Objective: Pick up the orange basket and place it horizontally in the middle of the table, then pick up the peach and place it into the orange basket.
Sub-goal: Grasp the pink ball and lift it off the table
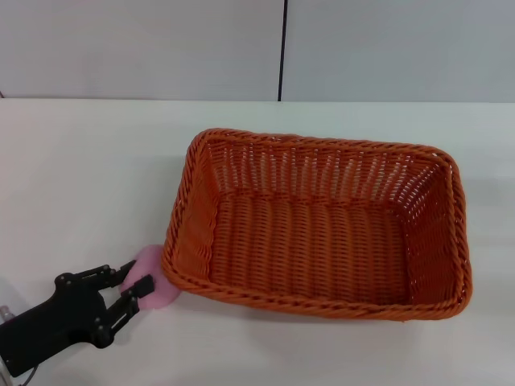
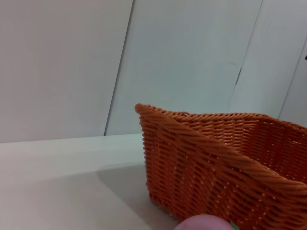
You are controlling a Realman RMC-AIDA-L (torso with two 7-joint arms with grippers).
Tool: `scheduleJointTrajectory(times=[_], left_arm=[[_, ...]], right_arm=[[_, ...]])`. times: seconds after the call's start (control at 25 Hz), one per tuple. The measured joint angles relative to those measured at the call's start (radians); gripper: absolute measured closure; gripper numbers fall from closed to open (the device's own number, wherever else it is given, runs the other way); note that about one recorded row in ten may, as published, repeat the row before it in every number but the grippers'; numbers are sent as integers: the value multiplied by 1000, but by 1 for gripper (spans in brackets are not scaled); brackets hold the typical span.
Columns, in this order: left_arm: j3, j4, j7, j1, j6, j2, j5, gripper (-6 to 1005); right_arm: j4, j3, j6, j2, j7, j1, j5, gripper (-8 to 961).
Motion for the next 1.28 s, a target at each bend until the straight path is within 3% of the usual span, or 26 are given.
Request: scheduleJointTrajectory(times=[0.16, 0.32, 0.56, 0.88, 0.96, 1.2, 1.28], left_arm=[[5, 0, 0, -2, 3, 0, 0, 576], [11, -1, 0, -6, 4, -1, 0, 752], [6, -2, 0, -4, 4, 0, -6, 805], [-122, -2, 1, 7, 7, 5, -9, 863], [-203, -1, -1, 8, 7, 5, -9, 873], [-330, -25, 1, 0, 8, 5, -10, 917], [-330, -25, 1, 0, 8, 5, -10, 924]], right_arm=[[0, -1, 8, 0, 0, -2, 0, 528], [0, -1, 10, 0, 0, -3, 0, 528], [0, 0, 10, 0, 2, -3, 0, 528], [4, 1, 11, 2, 2, -1, 1, 528], [13, 1, 11, 1, 2, 2, 3, 528], [22, 1, 11, 1, 1, 6, 3, 528], [23, 1, 10, 2, 0, 7, 3, 528]])
